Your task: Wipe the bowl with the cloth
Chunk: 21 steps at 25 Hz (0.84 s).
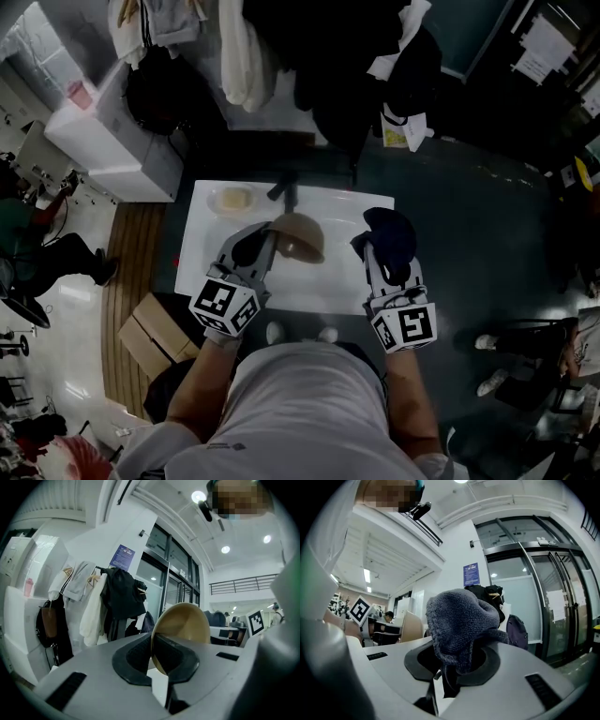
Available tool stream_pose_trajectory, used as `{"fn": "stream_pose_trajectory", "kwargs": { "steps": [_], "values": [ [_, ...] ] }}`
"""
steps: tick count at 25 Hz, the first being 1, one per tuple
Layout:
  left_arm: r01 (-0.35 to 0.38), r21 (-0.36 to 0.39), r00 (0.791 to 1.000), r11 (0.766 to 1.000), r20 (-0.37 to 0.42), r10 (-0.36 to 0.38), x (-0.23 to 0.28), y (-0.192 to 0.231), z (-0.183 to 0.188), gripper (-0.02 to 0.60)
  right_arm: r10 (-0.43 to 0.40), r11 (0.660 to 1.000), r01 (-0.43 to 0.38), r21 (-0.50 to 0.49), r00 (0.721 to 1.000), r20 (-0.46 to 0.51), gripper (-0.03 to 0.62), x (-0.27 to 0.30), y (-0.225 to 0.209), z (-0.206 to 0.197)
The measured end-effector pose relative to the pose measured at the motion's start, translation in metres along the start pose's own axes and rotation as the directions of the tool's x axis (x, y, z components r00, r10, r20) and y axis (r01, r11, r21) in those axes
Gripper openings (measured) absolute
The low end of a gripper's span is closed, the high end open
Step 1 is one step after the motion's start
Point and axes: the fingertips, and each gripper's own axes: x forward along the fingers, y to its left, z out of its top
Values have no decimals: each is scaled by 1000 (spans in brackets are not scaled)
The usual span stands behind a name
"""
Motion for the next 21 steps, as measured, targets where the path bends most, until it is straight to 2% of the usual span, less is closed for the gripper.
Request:
{"fn": "stream_pose_trajectory", "kwargs": {
  "steps": [21],
  "values": [
    [-1, -27, 999, 1000, -32, 0, -10, 0, -14, 18, -12, 998, 14, 56, 1000, -24, 80, -5, 5, -14]
  ]
}}
